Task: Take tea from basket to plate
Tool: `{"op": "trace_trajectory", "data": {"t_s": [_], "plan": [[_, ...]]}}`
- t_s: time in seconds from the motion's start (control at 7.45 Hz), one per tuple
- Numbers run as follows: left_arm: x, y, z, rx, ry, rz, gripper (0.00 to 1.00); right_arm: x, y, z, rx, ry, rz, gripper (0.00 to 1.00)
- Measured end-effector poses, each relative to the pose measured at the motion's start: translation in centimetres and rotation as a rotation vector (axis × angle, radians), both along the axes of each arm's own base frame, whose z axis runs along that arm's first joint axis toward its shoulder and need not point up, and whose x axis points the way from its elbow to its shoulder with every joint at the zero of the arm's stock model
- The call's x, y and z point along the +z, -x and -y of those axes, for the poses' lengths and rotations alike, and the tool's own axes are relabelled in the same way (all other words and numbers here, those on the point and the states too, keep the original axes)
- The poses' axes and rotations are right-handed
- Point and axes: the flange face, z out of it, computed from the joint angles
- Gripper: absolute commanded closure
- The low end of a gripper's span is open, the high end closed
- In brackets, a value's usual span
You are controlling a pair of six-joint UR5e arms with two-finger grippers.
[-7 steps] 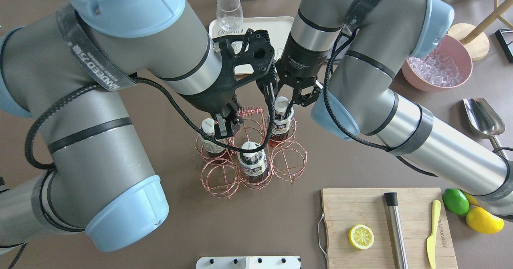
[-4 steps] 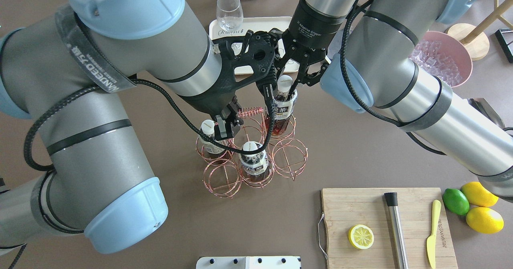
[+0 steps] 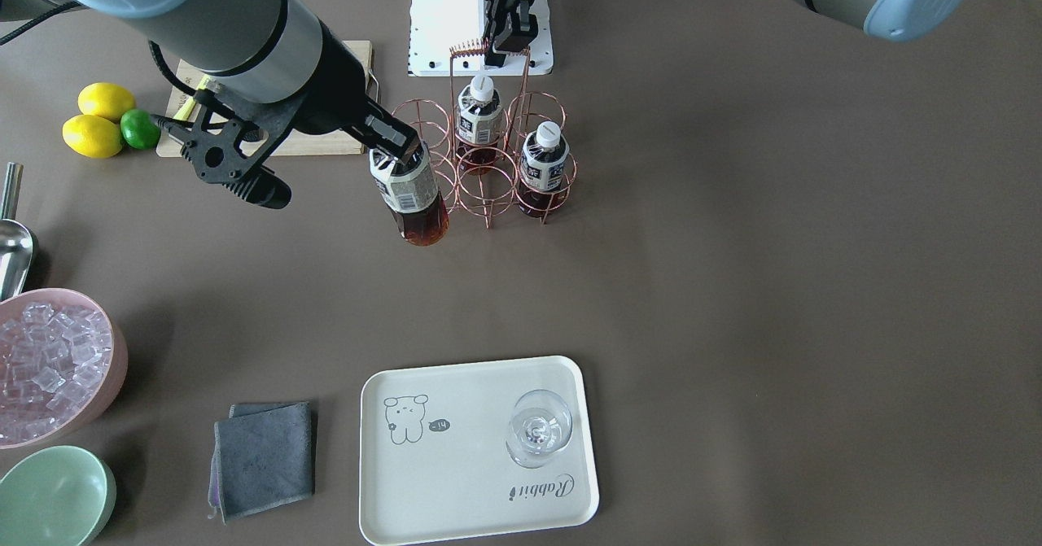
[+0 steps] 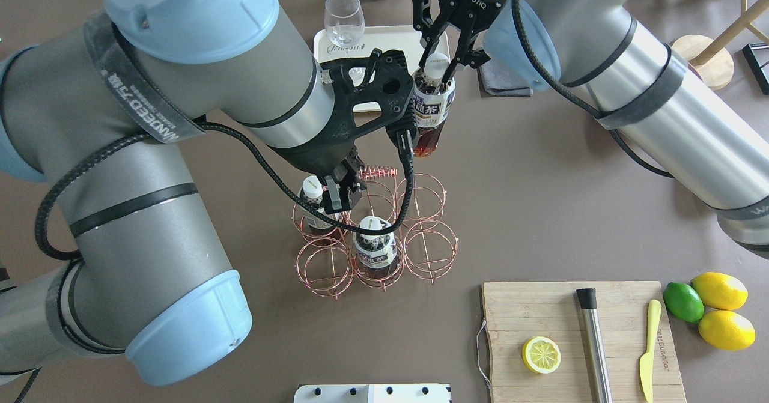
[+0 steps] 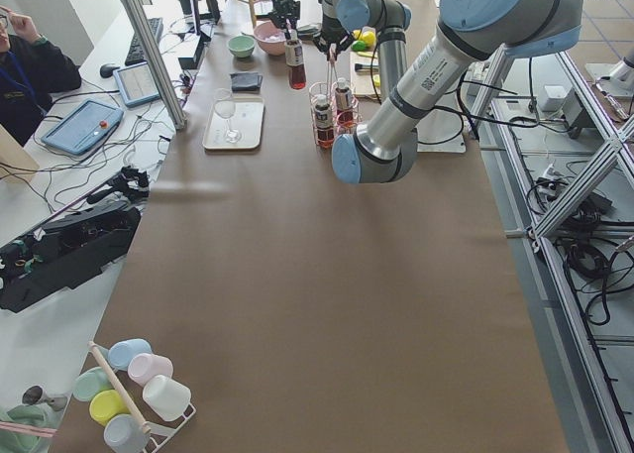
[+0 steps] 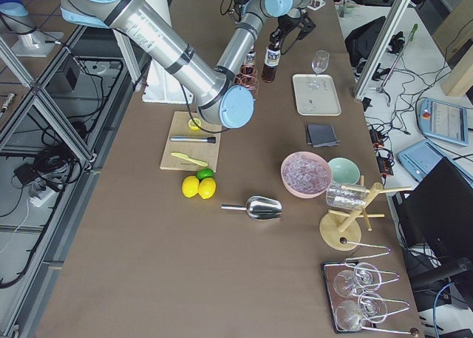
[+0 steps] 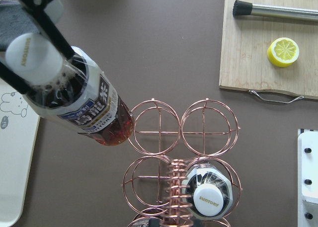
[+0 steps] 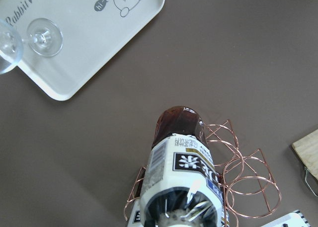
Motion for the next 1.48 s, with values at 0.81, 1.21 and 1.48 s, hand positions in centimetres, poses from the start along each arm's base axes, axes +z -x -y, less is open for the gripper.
{"op": "trace_trajectory", "data": {"t_s": [0.81, 1.21, 1.48], "plan": [[-0.7, 4.9, 1.4, -0.067, -0.016, -0.031, 1.00, 8.9, 0.7, 16.3, -0.025, -0.112, -0.044, 1.00], [0.8, 12.0, 5.3, -0.175, 0.023, -0.025, 1.00, 10.5, 2.9, 20.4, -0.012, -0.161, -0.051, 1.00], [3.7, 18.1, 8.9, -0.262, 0.080, 0.001, 1.00, 9.4, 5.9, 20.8, -0.021, -0.227, -0.057, 1.00]]}}
